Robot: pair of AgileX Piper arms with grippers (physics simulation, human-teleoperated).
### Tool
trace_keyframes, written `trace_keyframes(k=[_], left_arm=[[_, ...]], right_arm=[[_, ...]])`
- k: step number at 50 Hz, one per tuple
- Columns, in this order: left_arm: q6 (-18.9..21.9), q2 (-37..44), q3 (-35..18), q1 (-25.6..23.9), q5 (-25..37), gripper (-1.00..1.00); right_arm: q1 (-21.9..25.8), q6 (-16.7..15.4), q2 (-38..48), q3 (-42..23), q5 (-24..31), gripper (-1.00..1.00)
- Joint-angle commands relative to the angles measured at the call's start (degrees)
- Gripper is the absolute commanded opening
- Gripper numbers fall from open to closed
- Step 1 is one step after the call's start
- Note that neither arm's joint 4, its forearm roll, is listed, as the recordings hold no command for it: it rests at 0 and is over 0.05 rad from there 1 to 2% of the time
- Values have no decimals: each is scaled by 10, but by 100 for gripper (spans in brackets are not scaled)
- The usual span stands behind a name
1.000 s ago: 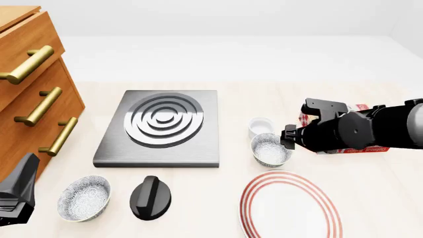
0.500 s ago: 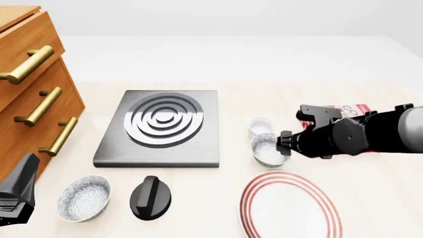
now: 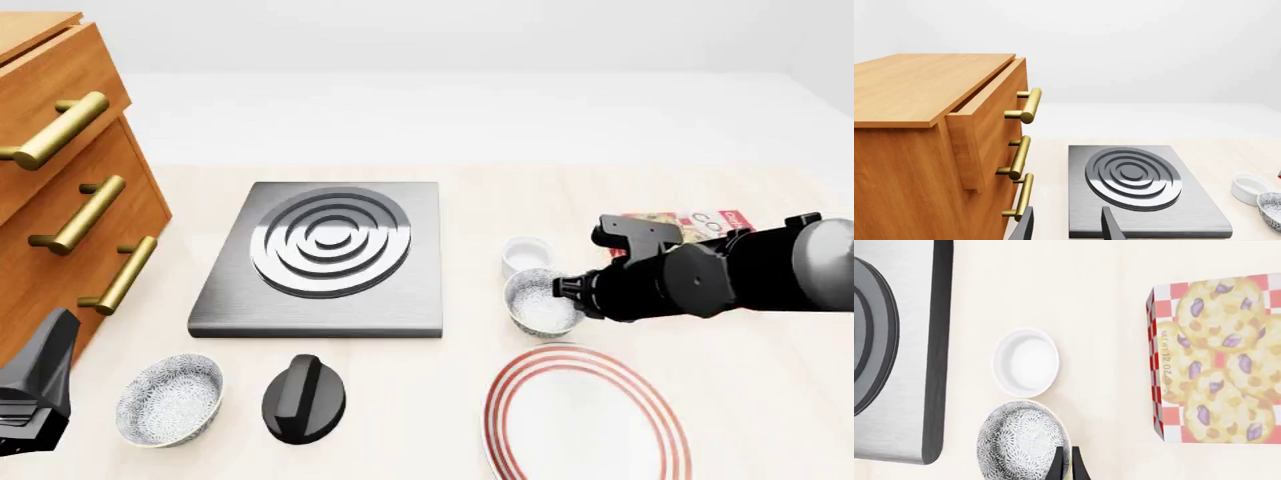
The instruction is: Pick the akita bowl between the plate and the ramekin and place it on the plate.
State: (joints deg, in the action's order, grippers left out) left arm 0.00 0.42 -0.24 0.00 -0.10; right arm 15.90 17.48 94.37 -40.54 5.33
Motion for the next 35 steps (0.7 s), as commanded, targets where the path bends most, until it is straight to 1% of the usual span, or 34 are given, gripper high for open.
trace_keyframes(k=[1, 2, 9, 16, 18, 20, 24, 29, 34, 35], left_arm=[[0, 0, 0, 0, 0, 100], [0, 0, 0, 0, 0, 100], [0, 0, 0, 0, 0, 100], [0, 0, 0, 0, 0, 100], [0, 0, 0, 0, 0, 100], [0, 0, 0, 0, 0, 100], [0, 0, 0, 0, 0, 100], [0, 0, 0, 0, 0, 100], [0, 0, 0, 0, 0, 100], [0, 0, 0, 0, 0, 100]], right_arm=[[2, 1, 1, 4, -1, -100], [10, 9, 3, 2, 0, -100], [9, 1, -14, 4, 8, -100], [12, 2, -34, 1, 21, -100], [9, -4, -50, 2, 28, -100], [12, -2, -58, 1, 34, -100], [6, -14, -88, 2, 47, -100], [5, -19, -103, 0, 54, -100], [1, -29, -136, -5, 67, -100], [6, -25, -142, -8, 70, -100]])
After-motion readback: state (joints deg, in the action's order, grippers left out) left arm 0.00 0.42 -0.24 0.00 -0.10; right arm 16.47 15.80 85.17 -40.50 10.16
